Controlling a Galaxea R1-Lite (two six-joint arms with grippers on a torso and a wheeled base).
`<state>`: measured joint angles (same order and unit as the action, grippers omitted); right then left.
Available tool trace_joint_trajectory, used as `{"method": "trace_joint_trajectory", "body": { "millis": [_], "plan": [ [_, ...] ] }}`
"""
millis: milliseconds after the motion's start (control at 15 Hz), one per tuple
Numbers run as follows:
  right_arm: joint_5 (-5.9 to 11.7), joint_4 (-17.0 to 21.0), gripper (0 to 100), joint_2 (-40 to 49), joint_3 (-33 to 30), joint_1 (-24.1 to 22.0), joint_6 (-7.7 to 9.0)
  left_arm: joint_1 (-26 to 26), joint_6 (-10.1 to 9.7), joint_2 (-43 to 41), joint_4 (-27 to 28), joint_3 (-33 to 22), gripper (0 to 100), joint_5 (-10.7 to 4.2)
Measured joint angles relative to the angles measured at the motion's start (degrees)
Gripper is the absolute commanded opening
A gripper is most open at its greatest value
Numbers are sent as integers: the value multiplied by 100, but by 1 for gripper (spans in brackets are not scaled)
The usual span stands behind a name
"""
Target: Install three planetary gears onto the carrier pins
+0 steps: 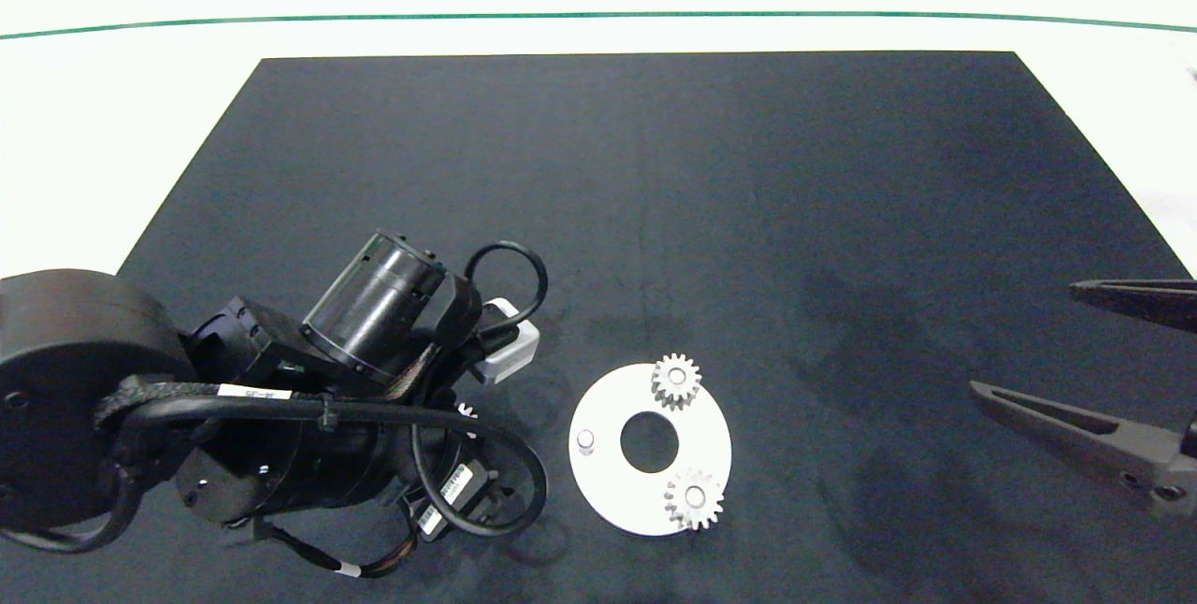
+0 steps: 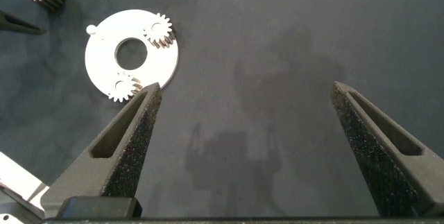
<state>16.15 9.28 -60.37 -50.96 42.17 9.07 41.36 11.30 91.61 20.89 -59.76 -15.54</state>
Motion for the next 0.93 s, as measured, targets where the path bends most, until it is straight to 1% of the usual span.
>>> {"method": "trace_joint_trajectory", "body": {
  "millis": [67, 133, 200, 267, 533, 933],
  "plan": [
    [2, 0, 100, 0, 5, -2, 2, -44, 68, 56, -1, -18, 100, -18],
    [2, 0, 100, 1, 5, -6, 0, -93, 105, 100, -4, -27, 100, -96],
    [0, 0, 100, 0, 7, -6, 0, -123, 129, 133, -37, -30, 100, -143],
    [0, 0, 100, -5, 7, -6, 0, -176, 206, 163, -146, -33, 100, -165],
    [2, 1, 100, -29, 18, -9, -1, -399, 346, 216, -235, -27, 100, -168],
    [-4, 0, 100, -27, 18, -6, 0, -545, 358, 224, -229, 72, 100, -151]
  ]
}}
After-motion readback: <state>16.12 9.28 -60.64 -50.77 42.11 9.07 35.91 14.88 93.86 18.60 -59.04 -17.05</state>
